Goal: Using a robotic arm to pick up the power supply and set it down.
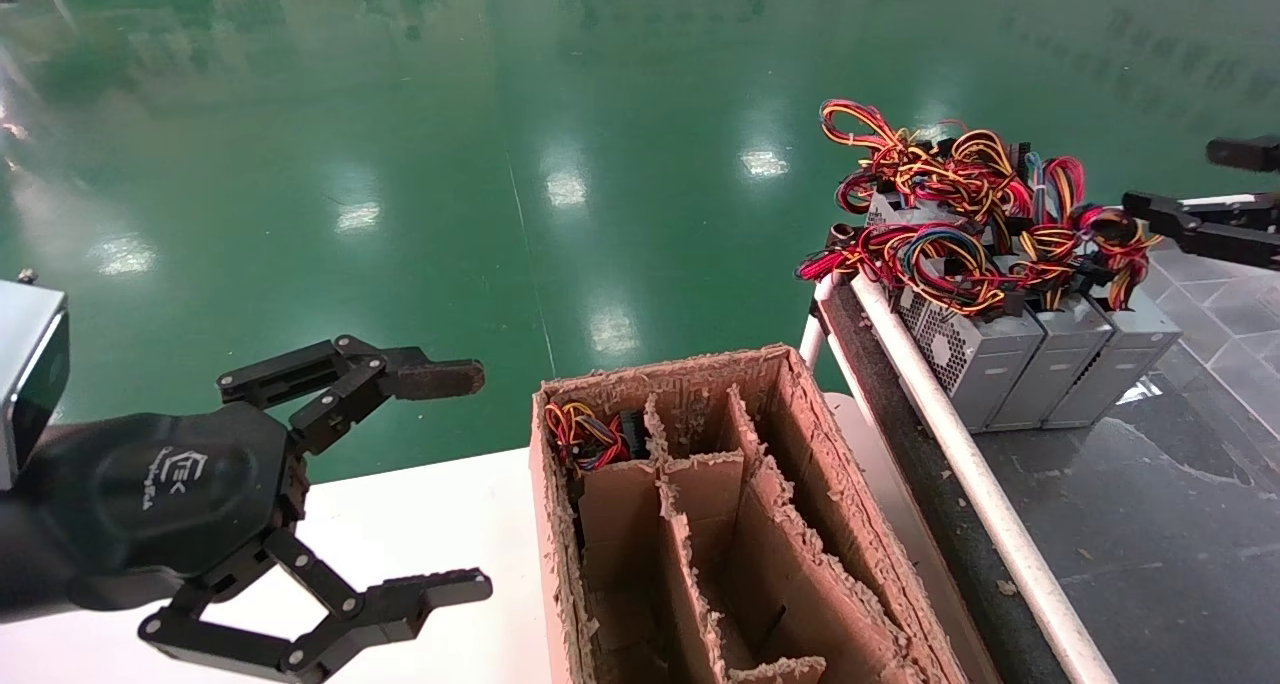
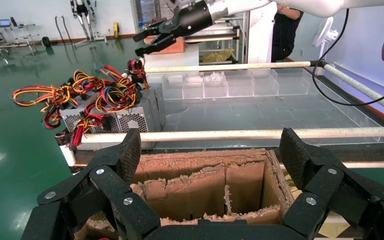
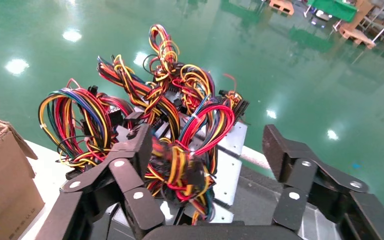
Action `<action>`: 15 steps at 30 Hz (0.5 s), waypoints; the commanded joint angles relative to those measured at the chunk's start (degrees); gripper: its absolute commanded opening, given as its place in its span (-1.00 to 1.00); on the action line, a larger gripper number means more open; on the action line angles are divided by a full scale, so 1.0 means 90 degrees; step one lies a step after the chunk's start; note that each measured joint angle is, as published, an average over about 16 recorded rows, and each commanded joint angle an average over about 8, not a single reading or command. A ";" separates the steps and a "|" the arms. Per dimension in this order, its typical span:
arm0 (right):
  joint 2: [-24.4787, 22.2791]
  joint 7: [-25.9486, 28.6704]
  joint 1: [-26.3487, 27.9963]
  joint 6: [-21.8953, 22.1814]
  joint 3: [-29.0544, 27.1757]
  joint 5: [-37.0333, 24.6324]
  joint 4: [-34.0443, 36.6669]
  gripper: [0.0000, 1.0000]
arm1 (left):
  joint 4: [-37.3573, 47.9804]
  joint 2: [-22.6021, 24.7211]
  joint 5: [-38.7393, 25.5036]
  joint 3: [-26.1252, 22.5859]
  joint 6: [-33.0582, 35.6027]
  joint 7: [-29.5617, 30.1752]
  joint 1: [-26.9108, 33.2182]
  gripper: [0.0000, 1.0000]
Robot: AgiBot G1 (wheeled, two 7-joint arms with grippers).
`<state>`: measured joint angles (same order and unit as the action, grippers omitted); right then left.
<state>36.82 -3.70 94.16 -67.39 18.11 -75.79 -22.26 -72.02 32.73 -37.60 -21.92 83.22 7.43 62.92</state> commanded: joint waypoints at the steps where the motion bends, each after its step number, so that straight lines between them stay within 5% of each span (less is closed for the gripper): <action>1: -0.0046 0.0026 0.0035 -0.0048 -0.0004 0.0006 -0.0032 1.00 | 0.0000 0.0000 0.0000 0.0000 0.0000 0.0000 0.0000 1.00; 15: -0.0108 0.0133 -0.0475 -0.0290 -0.0164 0.0670 -0.0853 1.00 | 0.0002 0.0000 0.0000 0.0000 -0.0001 -0.0001 -0.0001 1.00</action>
<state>35.85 -2.50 89.89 -70.00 16.63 -69.76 -29.94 -72.00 32.73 -37.60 -21.93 83.21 7.43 62.91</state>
